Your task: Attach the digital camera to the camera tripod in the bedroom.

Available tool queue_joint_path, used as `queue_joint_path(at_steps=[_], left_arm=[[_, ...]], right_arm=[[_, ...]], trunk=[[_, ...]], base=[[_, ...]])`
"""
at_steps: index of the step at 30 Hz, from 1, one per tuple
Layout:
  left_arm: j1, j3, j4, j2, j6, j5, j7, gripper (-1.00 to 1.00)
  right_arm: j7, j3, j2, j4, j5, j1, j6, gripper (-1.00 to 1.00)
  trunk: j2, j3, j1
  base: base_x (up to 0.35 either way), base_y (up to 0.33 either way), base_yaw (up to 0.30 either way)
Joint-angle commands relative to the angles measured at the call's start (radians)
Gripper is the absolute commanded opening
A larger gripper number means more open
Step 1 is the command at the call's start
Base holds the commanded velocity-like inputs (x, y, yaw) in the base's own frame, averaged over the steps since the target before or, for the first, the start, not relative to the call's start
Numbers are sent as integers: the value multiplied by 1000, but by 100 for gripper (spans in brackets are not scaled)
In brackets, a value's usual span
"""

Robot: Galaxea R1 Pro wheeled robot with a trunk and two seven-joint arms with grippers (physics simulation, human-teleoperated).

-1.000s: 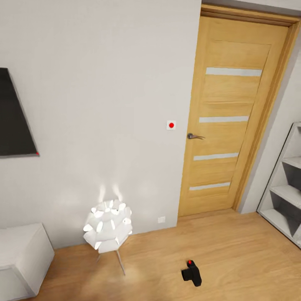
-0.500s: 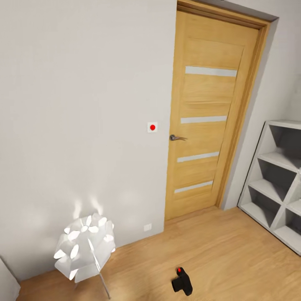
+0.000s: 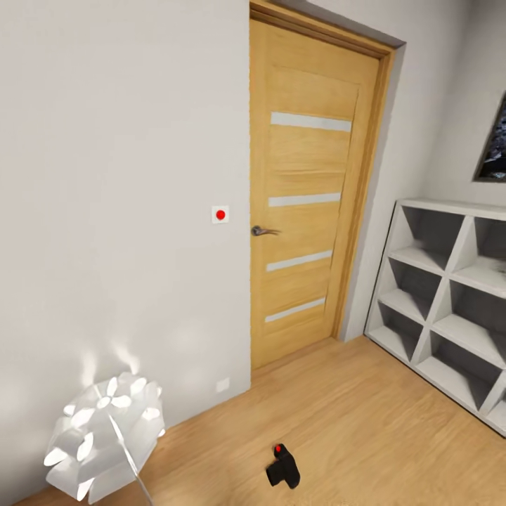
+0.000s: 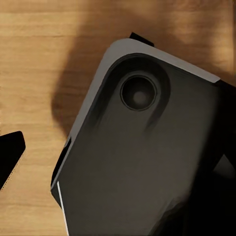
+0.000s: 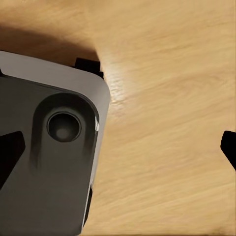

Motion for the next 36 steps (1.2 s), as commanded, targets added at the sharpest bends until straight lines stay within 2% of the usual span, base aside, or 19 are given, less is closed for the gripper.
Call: queue_joint_path(at_steps=[1, 36], left_arm=[[0, 4, -1, 0, -3, 1, 3, 100], [0, 4, -8, 2, -4, 5, 3, 100]], right_arm=[[-2, -4, 0, 2, 10, -1, 1, 100], [-2, -2, -1, 1, 12, -1, 1, 100]], trunk=[[-1, -1, 0], [-1, -1, 0]], base=[[0, 0, -297], [0, 0, -297]])
